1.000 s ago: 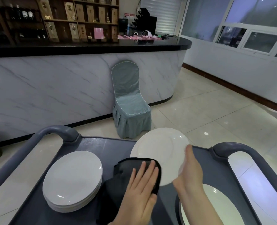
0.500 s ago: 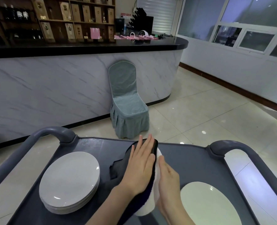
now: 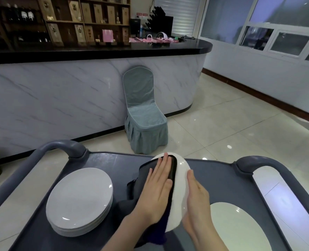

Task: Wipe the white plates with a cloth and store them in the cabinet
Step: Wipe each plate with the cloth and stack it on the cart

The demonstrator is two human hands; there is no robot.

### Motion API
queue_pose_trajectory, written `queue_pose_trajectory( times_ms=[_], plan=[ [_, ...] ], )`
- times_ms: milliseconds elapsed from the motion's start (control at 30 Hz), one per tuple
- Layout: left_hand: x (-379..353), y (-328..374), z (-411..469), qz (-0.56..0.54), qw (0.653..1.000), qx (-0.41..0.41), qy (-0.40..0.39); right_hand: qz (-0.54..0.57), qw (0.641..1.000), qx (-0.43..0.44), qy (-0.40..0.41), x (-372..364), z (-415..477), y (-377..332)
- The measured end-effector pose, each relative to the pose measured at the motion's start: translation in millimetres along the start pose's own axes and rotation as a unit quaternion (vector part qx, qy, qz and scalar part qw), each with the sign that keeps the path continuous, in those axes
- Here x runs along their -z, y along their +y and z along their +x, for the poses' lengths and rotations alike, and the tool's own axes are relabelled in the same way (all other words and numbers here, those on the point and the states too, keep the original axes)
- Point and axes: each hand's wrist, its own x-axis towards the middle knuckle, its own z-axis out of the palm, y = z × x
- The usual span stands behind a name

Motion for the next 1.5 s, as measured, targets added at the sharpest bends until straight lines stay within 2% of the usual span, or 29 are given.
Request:
queue_pose_trajectory(
  times_ms=[200,400,567,633,700,833,933,1000,1067,1133,1200,1267,1333,1400,1433,1500],
  plan=[
    [-5.8,-18.5,-31.5,0.03,0.998,0.049,-0.016,0.035,0.998,0.034,0.042,12.0,10.5,-15.5],
    [-15.6,-6.2,-30.5,-0.019,0.997,-0.016,-0.07,0.026,0.999,-0.017,0.038,8.6,1.3,12.2],
    [9.5,-24.0,-15.1,-0.058,0.997,0.046,-0.029,0.029,0.998,0.01,0.05,2.4,9.1,-1.6],
    [6.4,-24.0,-21.4,-0.033,0.997,0.062,-0.038,0.041,0.996,0.027,0.069,1.8,14.9,-13.6],
    [-4.1,-16.6,-33.8,-0.003,0.997,0.044,-0.056,0.047,0.994,0.039,0.088,3.0,19.4,-19.9],
    [-15.5,3.7,-38.9,-0.05,0.997,-0.01,-0.064,0.03,0.996,0.024,0.086,6.7,15.3,-6.9],
    [-6.3,-1.0,-23.2,-0.061,0.996,0.024,-0.066,0.03,0.998,0.005,0.056,5.4,6.4,7.7],
    [2.0,-13.6,-14.8,-0.017,0.997,0.053,-0.06,0.028,0.998,0.004,0.053,3.2,3.0,9.5],
    [7.9,-30.8,-14.5,0.022,0.993,0.09,-0.068,0.0,0.998,0.035,0.055,3.6,3.0,7.1],
    [12.9,-47.3,-20.0,0.016,0.986,0.147,-0.079,-0.075,0.991,0.101,0.049,5.2,3.7,3.0],
    [19.5,-55.0,-26.8,-0.027,0.976,0.211,-0.045,-0.146,0.972,0.177,0.038,6.9,4.9,2.6],
    [29.8,-50.0,-30.7,-0.098,0.957,0.268,0.043,-0.189,0.954,0.234,0.001,3.4,2.7,3.8],
    [44.6,-37.7,-27.8,-0.257,0.905,0.322,0.11,-0.25,0.923,0.287,-0.056,-2.3,-0.7,8.4],
    [60.3,-25.1,-24.2,-0.424,0.826,0.347,0.133,-0.324,0.869,0.355,-0.117,-6.7,-3.5,18.0],
    [68.4,-20.9,-24.7,-0.469,0.801,0.345,0.138,-0.361,0.832,0.396,-0.143,-8.9,-5.1,23.6],
    [81.4,-19.8,-29.6,-0.485,0.79,0.346,0.144,-0.435,0.743,0.47,-0.196,-16.0,-7.8,36.1]
  ],
)
